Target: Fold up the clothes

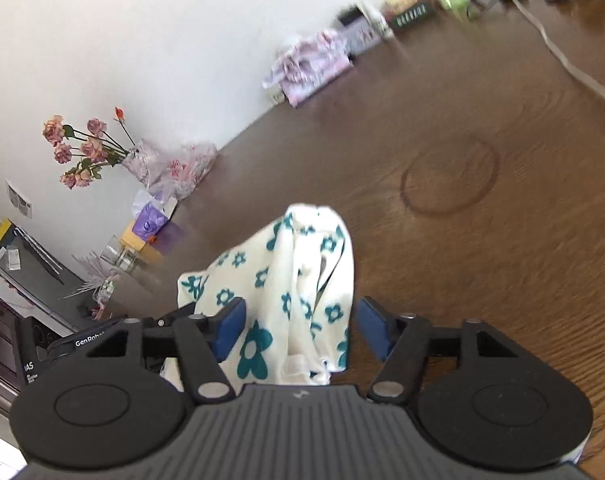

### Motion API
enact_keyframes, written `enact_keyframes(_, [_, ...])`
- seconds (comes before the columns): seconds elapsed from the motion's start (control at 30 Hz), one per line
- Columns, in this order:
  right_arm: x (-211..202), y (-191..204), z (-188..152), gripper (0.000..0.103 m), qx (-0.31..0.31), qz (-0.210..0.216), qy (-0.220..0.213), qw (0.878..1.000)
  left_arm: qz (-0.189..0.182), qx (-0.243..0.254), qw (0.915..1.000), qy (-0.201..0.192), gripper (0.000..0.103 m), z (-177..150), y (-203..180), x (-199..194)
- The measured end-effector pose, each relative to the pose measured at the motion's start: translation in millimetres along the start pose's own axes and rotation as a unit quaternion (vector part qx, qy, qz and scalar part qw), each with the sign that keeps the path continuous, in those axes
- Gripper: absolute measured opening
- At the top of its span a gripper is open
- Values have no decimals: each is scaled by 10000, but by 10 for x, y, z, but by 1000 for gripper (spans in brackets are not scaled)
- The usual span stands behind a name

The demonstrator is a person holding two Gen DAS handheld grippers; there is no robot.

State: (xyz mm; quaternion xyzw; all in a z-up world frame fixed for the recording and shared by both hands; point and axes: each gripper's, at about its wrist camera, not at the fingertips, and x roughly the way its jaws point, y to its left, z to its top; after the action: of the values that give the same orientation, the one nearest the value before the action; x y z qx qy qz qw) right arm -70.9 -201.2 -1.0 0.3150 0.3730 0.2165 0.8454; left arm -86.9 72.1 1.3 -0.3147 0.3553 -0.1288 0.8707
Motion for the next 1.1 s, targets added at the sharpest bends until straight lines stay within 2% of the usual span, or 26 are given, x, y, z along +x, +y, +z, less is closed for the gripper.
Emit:
enact_keyframes(0.13, [80,-138,271,22,-66,-114,-88,9999,-10,142,9998,157,30,-58,-147,65])
enact_keyframes(0.17, [98,-168,384,23,-123,-196,-106,9997,-118,458,9980,428,35,-57,-231,90])
enact_keyframes(0.23, [-2,-134,568,31,-324,-450,-392,9977,-426,1095,9883,974,37,11,-354,81])
enact_keyframes(0.27, [-93,-100,644,32,-431,-550,-593,9958,-516,1217,9867,945,38,52,-370,15])
enact_keyframes(0.3, [-208,-64,688,44,-585,-564,-750,9939,-544,1352,9864,758,40,95,-375,-74])
enact_keyframes(0.33, [-333,-38,704,59,-707,-581,-903,9917,-486,1511,9860,503,47,137,-376,-155])
enact_keyframes(0.37, [-437,-16,693,64,-818,-608,-944,9903,-357,1644,9854,254,58,171,-378,-208])
enact_keyframes(0.43, [-536,15,580,65,-864,-592,-774,9915,-180,1724,9849,-41,67,214,-382,-183])
enact_keyframes(0.53, [-479,11,256,65,-623,-420,-206,9970,-117,1710,9852,-97,67,249,-360,29])
enact_keyframes(0.6, [-374,19,38,65,-412,-338,81,9985,-48,1568,9873,230,61,246,-331,192])
enact_keyframes(0.63, [-319,16,-42,65,-316,-267,168,9990,-91,1450,9886,389,53,229,-304,243])
enact_keyframes(0.67, [-268,4,-86,64,-262,-232,208,9992,-172,1342,9897,467,48,196,-285,252])
enact_keyframes(0.7, [-217,-8,-127,56,-214,-202,243,9993,-244,1250,9905,513,47,156,-275,240])
enact_keyframes(0.77, [-207,-75,-53,54,-138,-289,66,9995,-365,1206,9891,764,45,40,-306,218])
enact_keyframes(0.8, [-220,-124,15,54,-104,-374,-82,9992,-526,1237,9861,977,45,-56,-370,210])
enact_keyframes(0.87, [-259,-237,181,54,-106,-665,-458,9967,-1021,1307,9746,1505,48,-293,-544,205])
enact_keyframes(0.93, [-362,-303,358,55,-270,-1115,-886,9894,-1563,1579,9560,1916,48,-486,-756,235])
enact_keyframes(0.97, [-440,-327,440,56,-349,-1323,-1137,9840,-1733,1753,9489,1972,48,-517,-840,226])
enact_keyframes(1.0, [-537,-337,494,61,-363,-1419,-1327,9803,-1806,1933,9452,1913,48,-496,-900,190])
enact_keyframes(1.03, [-635,-335,514,63,-388,-1372,-1425,9795,-1819,2070,9454,1739,49,-434,-927,132])
enact_keyframes(1.1, [-811,-302,459,67,-520,-1077,-1385,9831,-1537,2149,9589,1035,57,-178,-851,-22])
